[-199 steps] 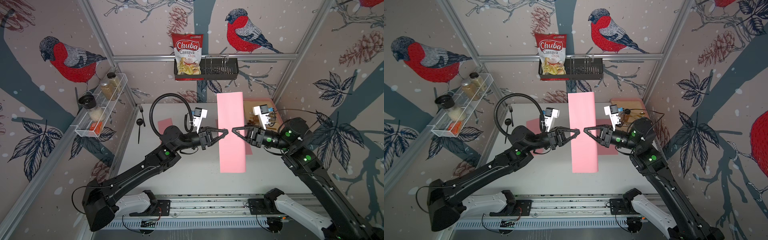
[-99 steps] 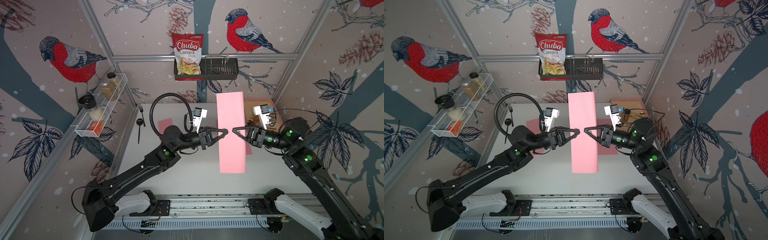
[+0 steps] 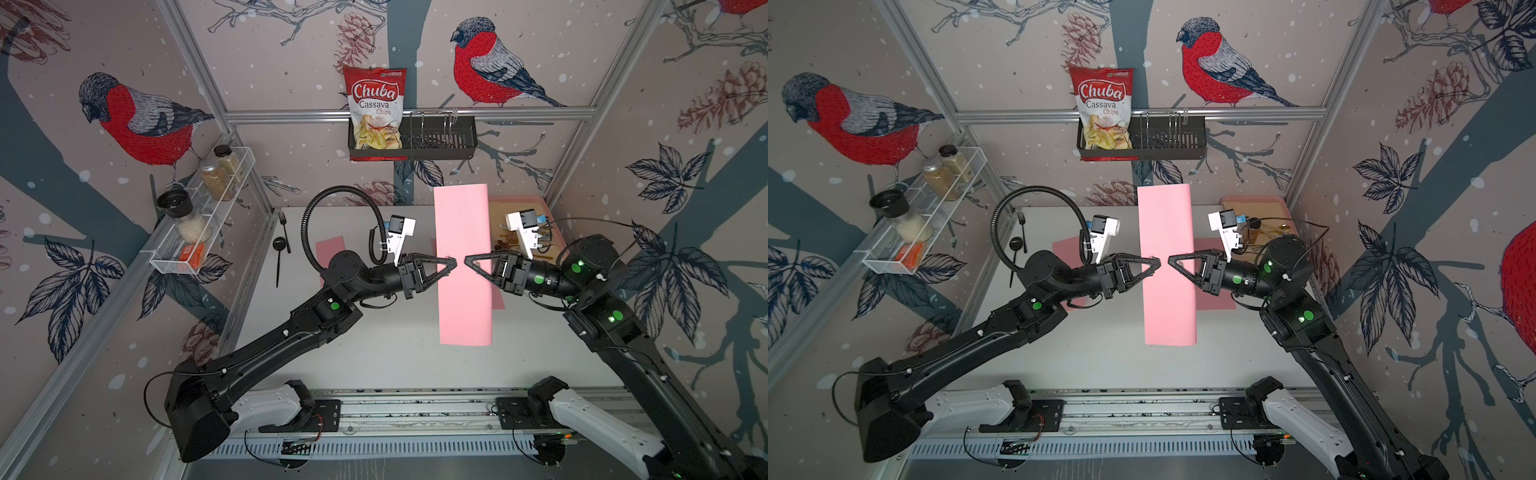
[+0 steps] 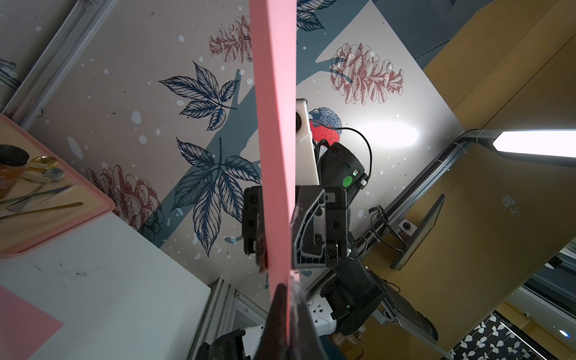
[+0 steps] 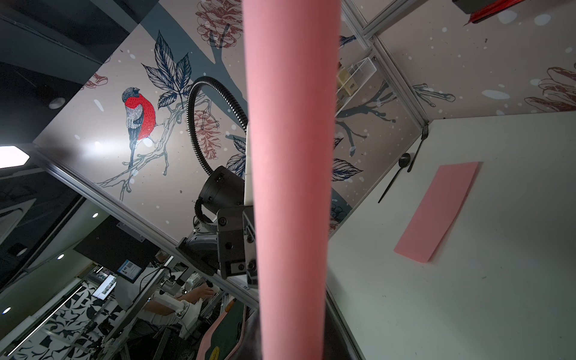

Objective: Fold the rectangular paper in half along the long edge
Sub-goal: Fold the paper.

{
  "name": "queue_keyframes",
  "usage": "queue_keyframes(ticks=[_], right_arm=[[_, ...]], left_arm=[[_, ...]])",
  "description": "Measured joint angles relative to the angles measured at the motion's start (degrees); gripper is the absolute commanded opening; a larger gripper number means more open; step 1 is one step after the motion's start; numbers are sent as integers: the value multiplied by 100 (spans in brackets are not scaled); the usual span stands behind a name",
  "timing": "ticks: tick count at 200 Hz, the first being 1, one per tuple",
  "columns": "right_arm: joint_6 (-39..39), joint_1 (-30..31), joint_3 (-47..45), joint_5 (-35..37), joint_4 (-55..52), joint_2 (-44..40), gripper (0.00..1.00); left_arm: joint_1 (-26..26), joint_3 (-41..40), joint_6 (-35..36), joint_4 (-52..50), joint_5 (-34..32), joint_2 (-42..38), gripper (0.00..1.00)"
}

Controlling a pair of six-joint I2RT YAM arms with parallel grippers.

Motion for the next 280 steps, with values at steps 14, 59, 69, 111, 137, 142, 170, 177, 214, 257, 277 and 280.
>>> queue_keyframes(ticks=[14,59,69,111,137,142,170,177,214,257,277,280], right_arm=[[7,9,-9,2,2,13,19],[7,37,-28,7,4,28,19],[7,37,-33,7,4,31,19],[11,37,-39,9,68,68,19],[13,48,-66,9,173,96,19],[13,48,-68,9,186,101,19],[17,59,-74,11,262,118,19],[20,66,-74,9,262,118,18],[31,81,-74,15,260,127,19],[11,96,-46,57,205,107,19],[11,98,-26,61,188,90,23],[11,98,-24,63,184,90,24]], left_arm=[[0,2,0,2,2,15,14],[0,7,-15,4,13,61,18],[0,9,-46,22,26,68,18],[-7,9,-111,55,55,120,19],[-20,9,-170,107,129,133,20],[-22,9,-170,127,131,133,20],[-31,9,-170,133,131,136,20],[-31,9,-170,133,138,136,20],[-31,9,-170,136,138,133,20],[-31,9,-170,136,138,131,0],[-33,9,-173,142,140,131,0],[-33,9,-173,144,140,131,0]])
